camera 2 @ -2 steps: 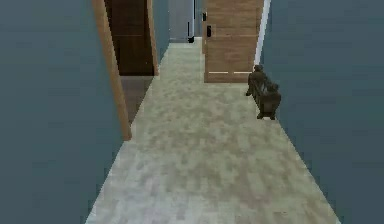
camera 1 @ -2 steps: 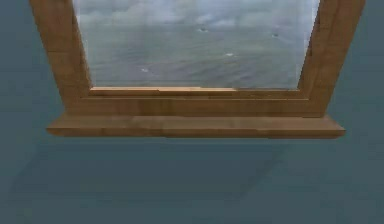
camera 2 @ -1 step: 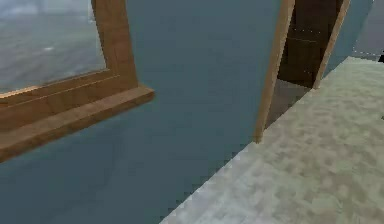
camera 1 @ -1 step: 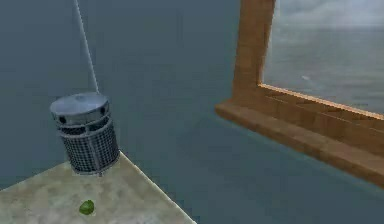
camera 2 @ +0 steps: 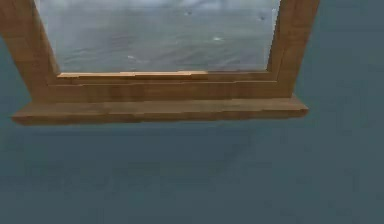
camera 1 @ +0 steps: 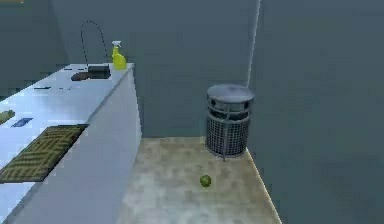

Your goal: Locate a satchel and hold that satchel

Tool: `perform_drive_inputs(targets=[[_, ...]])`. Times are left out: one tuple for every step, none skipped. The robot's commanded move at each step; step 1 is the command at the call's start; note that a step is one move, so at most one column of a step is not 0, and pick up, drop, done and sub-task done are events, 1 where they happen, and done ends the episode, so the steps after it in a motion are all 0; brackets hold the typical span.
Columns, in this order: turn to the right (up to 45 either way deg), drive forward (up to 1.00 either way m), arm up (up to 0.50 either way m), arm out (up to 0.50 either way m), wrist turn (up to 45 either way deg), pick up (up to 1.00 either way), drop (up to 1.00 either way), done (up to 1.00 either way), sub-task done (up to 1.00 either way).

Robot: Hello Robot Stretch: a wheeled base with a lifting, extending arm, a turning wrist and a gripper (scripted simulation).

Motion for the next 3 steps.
perform_drive_inputs(targets=[[0.0, 0.95, 0.00, 0.00, 0.0, 0.00, 0.00, 0.00, 0.00], [-45.0, 0.00, 0.00, 0.00, 0.0, 0.00, 0.00, 0.00, 0.00], [-45.0, 0.00, 0.00, 0.00, 0.0, 0.00, 0.00, 0.00, 0.00]])
